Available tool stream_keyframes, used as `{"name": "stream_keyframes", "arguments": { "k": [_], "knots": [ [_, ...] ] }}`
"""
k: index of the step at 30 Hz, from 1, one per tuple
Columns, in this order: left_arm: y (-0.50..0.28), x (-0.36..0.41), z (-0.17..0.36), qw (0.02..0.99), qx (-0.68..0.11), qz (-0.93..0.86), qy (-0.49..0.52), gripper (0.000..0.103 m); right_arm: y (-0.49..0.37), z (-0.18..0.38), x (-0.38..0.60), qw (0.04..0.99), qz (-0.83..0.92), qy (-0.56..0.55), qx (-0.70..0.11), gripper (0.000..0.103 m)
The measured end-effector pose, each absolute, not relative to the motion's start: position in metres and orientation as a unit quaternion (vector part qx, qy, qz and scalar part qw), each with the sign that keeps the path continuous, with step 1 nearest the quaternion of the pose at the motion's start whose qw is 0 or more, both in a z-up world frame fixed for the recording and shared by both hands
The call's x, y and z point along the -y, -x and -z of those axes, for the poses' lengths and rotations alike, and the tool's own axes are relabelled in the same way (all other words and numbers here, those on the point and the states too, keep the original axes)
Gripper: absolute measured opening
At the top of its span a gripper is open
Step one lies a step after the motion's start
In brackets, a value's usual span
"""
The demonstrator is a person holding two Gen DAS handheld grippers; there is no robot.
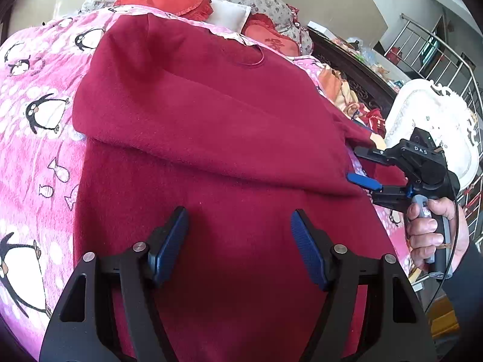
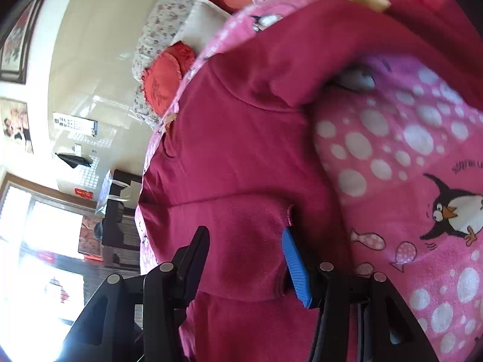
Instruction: Fold small clothes
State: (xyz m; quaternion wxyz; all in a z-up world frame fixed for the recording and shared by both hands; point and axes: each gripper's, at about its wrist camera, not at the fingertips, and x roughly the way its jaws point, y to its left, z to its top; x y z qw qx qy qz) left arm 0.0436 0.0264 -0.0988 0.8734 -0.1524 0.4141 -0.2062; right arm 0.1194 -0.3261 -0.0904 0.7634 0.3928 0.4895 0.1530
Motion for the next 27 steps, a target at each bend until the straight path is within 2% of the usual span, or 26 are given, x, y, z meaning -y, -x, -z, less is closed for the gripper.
{"name": "stream_keyframes", "arguments": {
  "k": [11,13,15,17,18,23,27],
  "knots": [
    [-0.045,-0.025,0.097,0.874,-0.414,0.206,0.152,0.071,-0.122,0.103,0.311,0.743,-0.225,-0.368,-0.511,0.051],
    [-0.045,-0.025,0.097,0.873,-0.413,0.207,0.155,0.071,-0.123,0.107,0.319,0.753,-0.202,-0.384,-0.494,0.045],
    [-0.043,-0.027,0.094,0.875,-0.412,0.201,0.157,0.071,-0.123,0.108,0.317,0.749,-0.202,-0.395,-0.492,0.044],
    [-0.039,-0.029,0.083,0.883,-0.406,0.192,0.139,0.071,-0.122,0.097,0.304,0.773,-0.203,-0.333,-0.500,0.028],
    [-0.037,-0.033,0.071,0.893,-0.386,0.186,0.136,0.071,-0.122,0.092,0.302,0.782,-0.202,-0.313,-0.500,0.005],
    [-0.072,-0.076,0.025,0.921,-0.324,0.149,0.157,0.071,-0.137,0.038,0.280,0.843,-0.227,-0.171,-0.456,0.005],
    [-0.133,-0.096,0.021,0.918,-0.338,0.119,0.170,0.071,-0.157,-0.008,0.281,0.883,-0.219,-0.091,-0.404,0.005]
  ]
}}
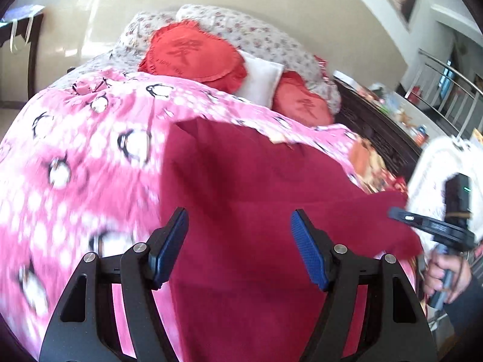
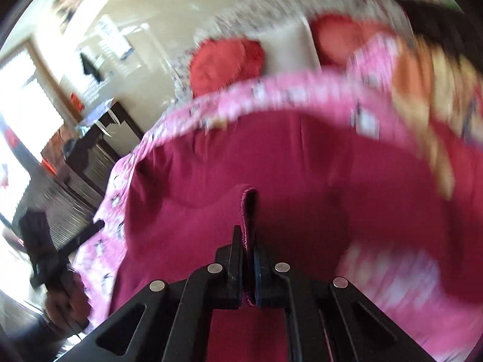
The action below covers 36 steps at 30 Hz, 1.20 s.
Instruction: Fold small clothes
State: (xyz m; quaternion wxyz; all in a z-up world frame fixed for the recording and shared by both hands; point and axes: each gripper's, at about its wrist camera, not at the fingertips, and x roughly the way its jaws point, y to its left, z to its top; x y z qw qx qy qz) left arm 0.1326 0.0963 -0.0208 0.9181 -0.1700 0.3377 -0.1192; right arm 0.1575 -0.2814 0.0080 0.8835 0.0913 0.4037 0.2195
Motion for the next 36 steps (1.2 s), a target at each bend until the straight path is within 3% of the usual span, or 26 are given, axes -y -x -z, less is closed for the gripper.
{"name": "stream_keyframes", "arguments": {
  "k": [4,9,16,26,30,36],
  "knots": [
    [-0.186,-0.087,0.037,0.915,-0.375,0.076,0.128,0.071,-0.174,-0.014,0.306,0.892,-0.201,-0.086,-0.395,0.005],
    [-0.206,-0.092,0.075,0.897,-0.417,0.016,0.142,0.071,-0.180,0.029,0.328,0.875,-0.178,-0.091,-0.441,0.005],
    [-0.171,-0.110,0.041,0.923,-0.345,0.044,0.166,0.071,-0.184,0.052,0.332,0.881,-0.140,-0.081,-0.444,0.005],
    [-0.199,-0.093,0.044,0.902,-0.381,0.109,0.170,0.067,-0.196,0.058,0.324,0.879,-0.108,-0.043,-0.462,0.004],
    [-0.181,-0.092,0.014,0.913,-0.325,0.139,0.203,0.064,-0.195,0.058,0.323,0.876,-0.108,-0.039,-0.468,0.004],
    [-0.201,-0.078,0.038,0.903,-0.374,0.133,0.166,0.064,-0.196,0.059,0.321,0.876,-0.103,-0.038,-0.470,0.004]
  ]
}}
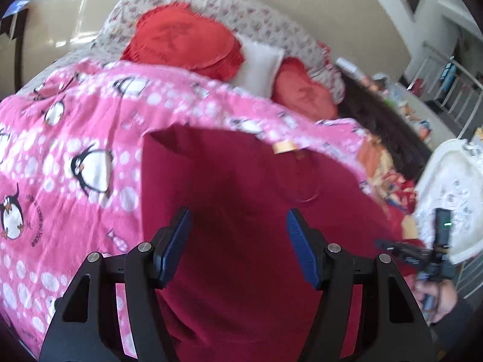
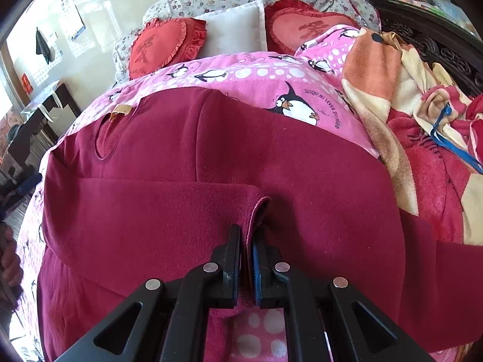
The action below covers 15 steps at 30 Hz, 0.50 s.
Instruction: Fold small clothes
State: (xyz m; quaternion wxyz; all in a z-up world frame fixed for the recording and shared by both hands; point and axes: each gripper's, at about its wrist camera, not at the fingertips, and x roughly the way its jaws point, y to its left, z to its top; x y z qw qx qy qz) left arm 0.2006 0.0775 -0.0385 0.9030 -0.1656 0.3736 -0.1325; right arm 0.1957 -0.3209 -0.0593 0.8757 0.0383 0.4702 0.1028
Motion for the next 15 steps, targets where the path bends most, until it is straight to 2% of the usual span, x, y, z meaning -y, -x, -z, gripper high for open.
{"name": "stream_keyframes", "arguments": {
  "k": [3,6,7,15],
  "knots": [
    [-0.216,-0.090,0.062,0.888,-0.405,0.106,0.191,0.064,-0.195,0.059,0.320,0.876,-0.103,-0.036,-0.470,0.004],
    [-0.233,-0.101,0.090,0.871,-0.437,0.099,0.204,0.053,-0.196,0.060,0.321,0.875,-0.104,-0.036,-0.471,0.004],
    [-0.235,-0.103,0.092,0.871,-0.435,0.105,0.203,0.053,-0.196,0.060,0.320,0.875,-0.104,-0.035,-0.470,0.005],
    [-0.204,-0.098,0.060,0.885,-0.419,0.131,0.158,0.053,-0.193,0.050,0.323,0.878,-0.106,-0.050,-0.465,0.005]
  ]
}}
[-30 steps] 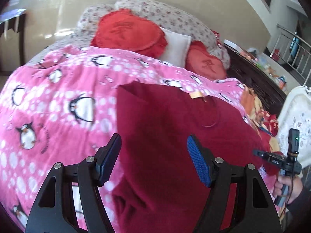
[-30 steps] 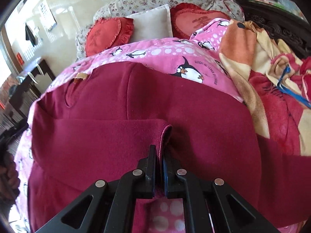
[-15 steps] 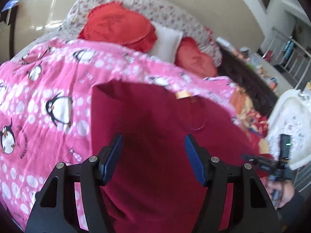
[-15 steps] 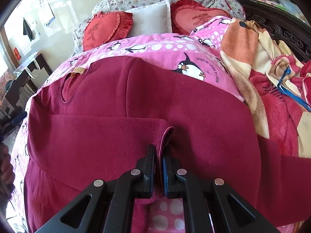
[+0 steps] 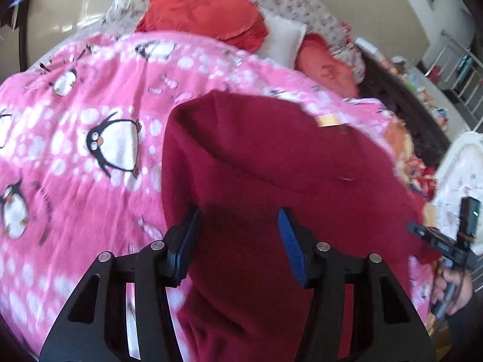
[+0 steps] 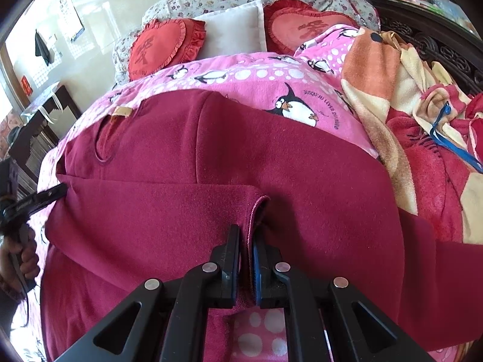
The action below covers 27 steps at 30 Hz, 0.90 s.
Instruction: Fold small clothes
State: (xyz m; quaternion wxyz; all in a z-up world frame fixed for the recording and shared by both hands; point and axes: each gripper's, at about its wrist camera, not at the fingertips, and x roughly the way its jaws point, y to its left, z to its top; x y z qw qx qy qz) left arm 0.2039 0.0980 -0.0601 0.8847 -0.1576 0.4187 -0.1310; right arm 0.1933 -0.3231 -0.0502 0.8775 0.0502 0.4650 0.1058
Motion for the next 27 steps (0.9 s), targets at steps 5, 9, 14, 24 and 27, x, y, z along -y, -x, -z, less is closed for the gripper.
{"name": "stream_keyframes", "arguments": {
  "k": [5,9,14,24,27],
  "knots": [
    [-0.167,-0.086,0.054,0.879,-0.408,0.168,0.179,0.053,-0.160,0.013,0.321,0.910,-0.120,-0.082,-0.388,0.008],
    [-0.165,-0.078,0.086,0.869,-0.444,0.140,0.169,0.053,-0.145,0.009,0.293,0.915,-0.134,-0.046,-0.378,0.009],
    [-0.157,-0.073,0.087,0.877,-0.431,0.127,0.168,0.053,-0.140,0.021,0.283,0.913,-0.113,-0.041,-0.390,0.009],
    [-0.122,-0.061,0.081,0.880,-0.432,0.084,0.177,0.059,-0.135,0.007,0.335,0.933,0.019,-0.054,-0.355,0.009],
    [-0.106,-0.051,0.092,0.883,-0.429,0.085,0.171,0.068,-0.127,0.002,0.338,0.936,-0.008,-0.069,-0.344,0.011]
  ]
}}
